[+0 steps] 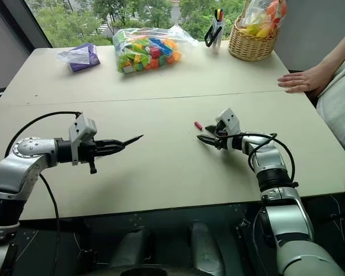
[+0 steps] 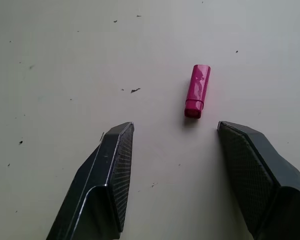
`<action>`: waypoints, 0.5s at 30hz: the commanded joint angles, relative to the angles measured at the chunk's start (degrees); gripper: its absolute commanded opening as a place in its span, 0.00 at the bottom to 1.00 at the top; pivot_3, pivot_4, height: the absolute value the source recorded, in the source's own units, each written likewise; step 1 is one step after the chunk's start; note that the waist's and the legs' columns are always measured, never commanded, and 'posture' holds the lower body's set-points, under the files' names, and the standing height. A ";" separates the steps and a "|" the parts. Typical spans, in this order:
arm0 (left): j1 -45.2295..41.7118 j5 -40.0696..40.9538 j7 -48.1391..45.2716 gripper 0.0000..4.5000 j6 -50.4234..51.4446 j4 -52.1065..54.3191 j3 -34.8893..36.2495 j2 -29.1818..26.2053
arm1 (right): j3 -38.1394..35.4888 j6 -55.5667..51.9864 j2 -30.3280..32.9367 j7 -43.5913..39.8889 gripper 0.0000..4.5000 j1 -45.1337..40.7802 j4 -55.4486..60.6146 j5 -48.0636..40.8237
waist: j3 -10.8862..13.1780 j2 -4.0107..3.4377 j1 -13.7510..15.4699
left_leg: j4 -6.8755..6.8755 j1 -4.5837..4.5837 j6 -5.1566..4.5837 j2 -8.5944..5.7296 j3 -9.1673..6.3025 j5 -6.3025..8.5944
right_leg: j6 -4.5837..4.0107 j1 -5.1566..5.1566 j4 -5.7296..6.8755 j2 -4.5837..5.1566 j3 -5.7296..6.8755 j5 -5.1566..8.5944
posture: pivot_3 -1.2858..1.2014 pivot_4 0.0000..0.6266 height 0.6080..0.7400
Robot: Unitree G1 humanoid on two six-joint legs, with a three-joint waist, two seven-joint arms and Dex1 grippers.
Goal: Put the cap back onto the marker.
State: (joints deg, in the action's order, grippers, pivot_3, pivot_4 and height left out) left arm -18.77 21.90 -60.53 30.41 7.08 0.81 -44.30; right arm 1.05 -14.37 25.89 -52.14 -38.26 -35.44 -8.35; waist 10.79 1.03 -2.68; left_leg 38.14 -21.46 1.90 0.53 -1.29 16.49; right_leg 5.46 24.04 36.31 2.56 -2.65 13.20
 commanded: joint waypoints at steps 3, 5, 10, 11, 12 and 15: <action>-0.90 0.11 0.21 0.00 -0.98 0.82 0.34 -0.11 | -1.53 -2.75 -2.64 7.04 0.61 -2.29 -2.29 0.22 | 0.00 0.00 0.10 | 0.01 0.00 0.00 0.00 0.00 0.00 | -0.01 -0.02 0.00 0.00 0.00 0.00 | 0.52 0.24 1.00; -0.86 0.12 0.27 0.00 -0.96 0.90 0.35 -0.12 | -1.26 -3.00 -3.36 7.81 0.61 -2.59 -2.22 0.38 | 0.00 0.00 0.06 | 0.01 0.00 0.01 0.00 0.00 0.00 | -0.01 -0.02 0.00 0.00 -0.01 0.00 | 0.52 0.24 1.00; -0.41 0.25 0.54 0.00 -0.82 1.29 0.64 -0.26 | -0.37 -4.22 -5.40 9.01 0.61 -2.91 -1.01 0.39 | 0.00 0.00 -0.06 | 0.00 0.00 0.00 0.01 -0.01 0.00 | -0.01 -0.01 0.00 -0.01 -0.01 0.00 | 0.52 0.24 1.00; -0.30 0.29 0.61 0.00 -0.80 1.39 0.70 -0.30 | -0.21 -4.31 -5.55 9.13 0.61 -2.81 -0.78 0.54 | 0.00 0.00 -0.06 | 0.00 0.00 0.00 0.01 -0.01 0.00 | -0.01 -0.01 0.00 -0.01 -0.01 0.00 | 0.52 0.24 1.00; -0.18 0.34 0.68 0.00 -0.76 1.50 0.76 -0.32 | 0.01 -4.41 -5.67 9.36 0.61 -2.77 -0.75 0.79 | 0.00 0.00 -0.07 | 0.00 0.01 0.00 0.01 -0.01 0.00 | -0.01 -0.01 0.00 -0.01 -0.01 0.00 | 0.52 0.24 1.00; 0.10 0.45 0.93 0.00 -0.73 1.74 0.87 -0.33 | 0.75 -4.13 -5.86 9.44 0.61 -2.39 -0.38 1.41 | 0.00 0.00 -0.11 | 0.00 0.01 0.00 0.02 0.00 0.00 | -0.01 -0.01 0.00 -0.02 -0.01 0.00 | 0.52 0.24 1.00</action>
State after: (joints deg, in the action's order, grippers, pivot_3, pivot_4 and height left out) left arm -18.54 21.92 -59.69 30.41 7.07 0.81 -44.30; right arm 0.53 -17.97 20.99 -42.84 -40.96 -36.15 -7.57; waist 10.79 1.03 -2.78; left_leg 38.14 -21.45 1.90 0.56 -1.30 16.49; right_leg 5.45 24.03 36.31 2.53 -2.66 13.20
